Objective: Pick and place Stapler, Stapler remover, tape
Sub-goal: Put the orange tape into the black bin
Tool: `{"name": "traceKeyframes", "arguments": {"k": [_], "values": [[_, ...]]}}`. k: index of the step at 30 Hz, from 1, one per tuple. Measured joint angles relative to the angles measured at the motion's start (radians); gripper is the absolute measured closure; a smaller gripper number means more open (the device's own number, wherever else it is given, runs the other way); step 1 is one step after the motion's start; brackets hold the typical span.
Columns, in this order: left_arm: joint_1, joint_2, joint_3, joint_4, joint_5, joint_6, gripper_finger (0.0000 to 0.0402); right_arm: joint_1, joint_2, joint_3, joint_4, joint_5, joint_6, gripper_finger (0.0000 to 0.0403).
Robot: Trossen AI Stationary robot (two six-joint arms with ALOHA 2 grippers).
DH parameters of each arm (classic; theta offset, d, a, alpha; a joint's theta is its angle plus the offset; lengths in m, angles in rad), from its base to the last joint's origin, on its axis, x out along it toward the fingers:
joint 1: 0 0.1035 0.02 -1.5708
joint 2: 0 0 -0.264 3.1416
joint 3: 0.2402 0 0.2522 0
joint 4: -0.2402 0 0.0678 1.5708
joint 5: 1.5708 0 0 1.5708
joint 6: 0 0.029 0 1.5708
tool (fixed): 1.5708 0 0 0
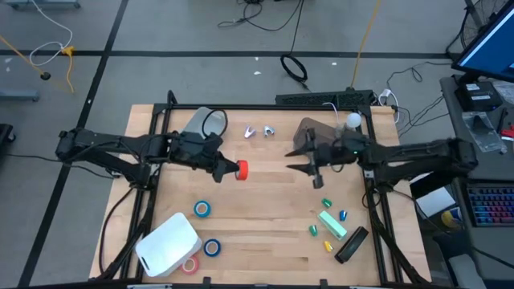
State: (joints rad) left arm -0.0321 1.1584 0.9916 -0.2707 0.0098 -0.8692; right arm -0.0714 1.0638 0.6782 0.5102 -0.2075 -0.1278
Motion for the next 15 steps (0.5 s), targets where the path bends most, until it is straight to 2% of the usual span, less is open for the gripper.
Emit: {"name": "traceKeyframes", "arguments": {"k": [3,7,15], "values": [[0.012,0.000,0.000,0.000,0.012,0.000,0.0375,0.024,0.076,0.058,-0.001,0.045,-0.093,0.0261],[0.028,0.000,0.000,0.004,0.054,0.000,0.0375,0.041,0.146,0.131,-0.001,0.051,-0.198,0.0261],[0.080,0.000,0.000,0.110,0.165,-0.009,0.0375,0.073,0.219,0.241,0.001,0.050,-0.281,0.0258]]}}
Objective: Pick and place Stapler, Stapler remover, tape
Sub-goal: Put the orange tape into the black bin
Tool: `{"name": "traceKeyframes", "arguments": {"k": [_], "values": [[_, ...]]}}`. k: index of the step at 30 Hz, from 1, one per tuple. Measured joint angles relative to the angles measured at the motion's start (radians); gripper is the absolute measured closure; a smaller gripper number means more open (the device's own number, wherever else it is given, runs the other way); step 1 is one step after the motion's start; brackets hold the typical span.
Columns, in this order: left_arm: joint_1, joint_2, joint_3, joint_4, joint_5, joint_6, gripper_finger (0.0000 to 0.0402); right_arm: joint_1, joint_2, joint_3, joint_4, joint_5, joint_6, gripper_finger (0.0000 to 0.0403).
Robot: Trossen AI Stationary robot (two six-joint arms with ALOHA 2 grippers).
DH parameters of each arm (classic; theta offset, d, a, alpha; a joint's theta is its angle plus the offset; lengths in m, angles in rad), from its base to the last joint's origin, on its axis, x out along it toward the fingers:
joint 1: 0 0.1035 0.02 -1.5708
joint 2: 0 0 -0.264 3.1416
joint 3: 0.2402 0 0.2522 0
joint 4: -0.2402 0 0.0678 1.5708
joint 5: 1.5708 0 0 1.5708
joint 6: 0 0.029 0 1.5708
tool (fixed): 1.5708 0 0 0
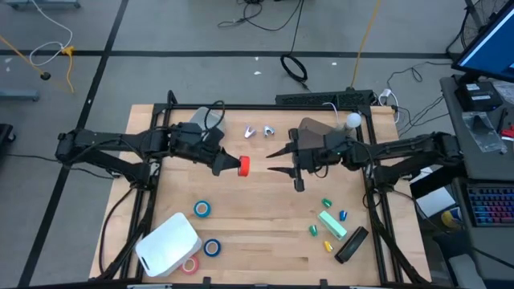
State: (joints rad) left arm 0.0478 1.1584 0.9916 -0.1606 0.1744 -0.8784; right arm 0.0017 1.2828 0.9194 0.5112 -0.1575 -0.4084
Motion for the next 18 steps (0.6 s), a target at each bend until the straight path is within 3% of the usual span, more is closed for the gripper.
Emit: {"name": "traceKeyframes", "arguments": {"k": [10,18], "values": [[0.021,0.081,0.000,0.128,0.120,-0.068,0.0375,0.013,0.074,0.086,-0.004,0.083,-0.065,0.0187],[0.032,0.122,-0.001,0.180,0.184,-0.071,0.0375,0.014,0.080,0.094,-0.022,0.080,-0.078,0.0191]]}}
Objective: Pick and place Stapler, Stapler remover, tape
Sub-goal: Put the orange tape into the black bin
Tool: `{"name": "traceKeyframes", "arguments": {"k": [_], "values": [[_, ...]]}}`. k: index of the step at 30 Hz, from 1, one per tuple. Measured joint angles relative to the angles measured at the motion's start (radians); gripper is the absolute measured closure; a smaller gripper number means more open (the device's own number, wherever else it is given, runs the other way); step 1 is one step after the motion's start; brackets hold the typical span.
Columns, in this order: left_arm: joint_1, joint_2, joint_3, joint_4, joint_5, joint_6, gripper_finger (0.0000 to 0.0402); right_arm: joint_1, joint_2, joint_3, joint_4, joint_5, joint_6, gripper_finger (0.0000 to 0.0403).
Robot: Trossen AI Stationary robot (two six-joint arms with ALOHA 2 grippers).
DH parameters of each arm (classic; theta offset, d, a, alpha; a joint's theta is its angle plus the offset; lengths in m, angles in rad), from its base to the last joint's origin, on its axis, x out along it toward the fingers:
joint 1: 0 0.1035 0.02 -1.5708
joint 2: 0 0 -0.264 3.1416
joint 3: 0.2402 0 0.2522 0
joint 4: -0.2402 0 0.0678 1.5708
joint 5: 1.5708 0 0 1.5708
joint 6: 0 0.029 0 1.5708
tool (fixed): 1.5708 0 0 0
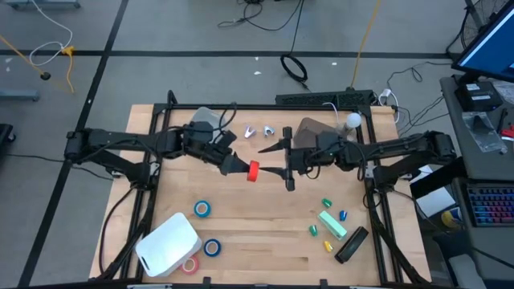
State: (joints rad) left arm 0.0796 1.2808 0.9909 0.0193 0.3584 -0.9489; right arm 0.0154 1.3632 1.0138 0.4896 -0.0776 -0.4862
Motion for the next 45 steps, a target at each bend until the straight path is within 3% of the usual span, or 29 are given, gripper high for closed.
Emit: {"name": "traceKeyframes", "arguments": {"k": [29,34,43,45], "values": [[0.031,0.054,0.003,0.104,0.043,-0.036,0.0375,-0.010,0.000,-0.003,-0.005,0.035,0.003,0.0197],[0.032,0.071,0.002,0.127,0.058,-0.043,0.0375,-0.010,0.001,-0.003,-0.029,0.079,0.006,0.0233],[0.038,0.069,0.002,0.109,0.047,-0.023,0.0373,-0.007,0.002,-0.003,-0.052,0.103,0.029,0.0369],[0.046,0.069,0.002,0.110,0.049,-0.013,0.0355,-0.007,0.002,-0.002,-0.056,0.108,0.029,0.0373]]}}
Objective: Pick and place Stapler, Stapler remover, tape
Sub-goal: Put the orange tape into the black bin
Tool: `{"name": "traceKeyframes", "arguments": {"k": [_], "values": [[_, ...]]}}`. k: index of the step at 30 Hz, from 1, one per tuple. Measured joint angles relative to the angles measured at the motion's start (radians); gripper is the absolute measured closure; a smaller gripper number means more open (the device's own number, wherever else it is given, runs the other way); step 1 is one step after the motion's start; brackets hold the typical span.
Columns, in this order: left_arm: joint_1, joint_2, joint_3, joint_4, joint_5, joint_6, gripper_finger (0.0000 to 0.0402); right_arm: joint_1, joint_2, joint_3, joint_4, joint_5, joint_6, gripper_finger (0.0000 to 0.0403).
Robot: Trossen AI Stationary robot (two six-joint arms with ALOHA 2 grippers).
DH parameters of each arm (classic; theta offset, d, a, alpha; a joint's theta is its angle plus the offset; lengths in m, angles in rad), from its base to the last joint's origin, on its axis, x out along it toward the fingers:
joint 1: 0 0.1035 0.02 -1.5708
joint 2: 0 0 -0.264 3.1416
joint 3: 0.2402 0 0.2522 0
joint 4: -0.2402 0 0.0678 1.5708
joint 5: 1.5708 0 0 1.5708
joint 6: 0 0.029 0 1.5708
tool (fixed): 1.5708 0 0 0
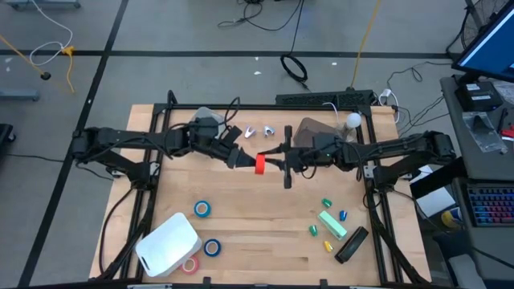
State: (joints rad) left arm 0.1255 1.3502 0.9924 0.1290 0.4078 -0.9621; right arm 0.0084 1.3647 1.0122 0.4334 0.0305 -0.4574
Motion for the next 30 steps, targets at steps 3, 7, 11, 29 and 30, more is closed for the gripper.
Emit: {"name": "traceKeyframes", "arguments": {"k": [3,7,11,29,30], "values": [[0.011,0.001,-0.001,-0.016,0.017,0.020,0.0308,-0.001,-0.001,0.000,-0.019,0.018,0.026,0.0373],[0.039,0.000,-0.001,-0.060,0.040,0.066,0.0252,0.000,-0.004,0.000,-0.065,0.106,0.027,0.0373],[0.074,-0.010,-0.001,-0.207,0.107,0.125,0.0217,-0.012,-0.034,0.001,-0.171,0.246,0.003,0.0373],[0.021,-0.023,-0.001,-0.734,0.090,0.087,0.0231,-0.391,-0.105,-0.001,-1.046,0.477,0.341,0.0373],[0.014,-0.028,-0.002,-0.740,0.089,0.082,0.0233,-0.410,-0.099,-0.001,-1.066,0.461,0.351,0.0373]]}}
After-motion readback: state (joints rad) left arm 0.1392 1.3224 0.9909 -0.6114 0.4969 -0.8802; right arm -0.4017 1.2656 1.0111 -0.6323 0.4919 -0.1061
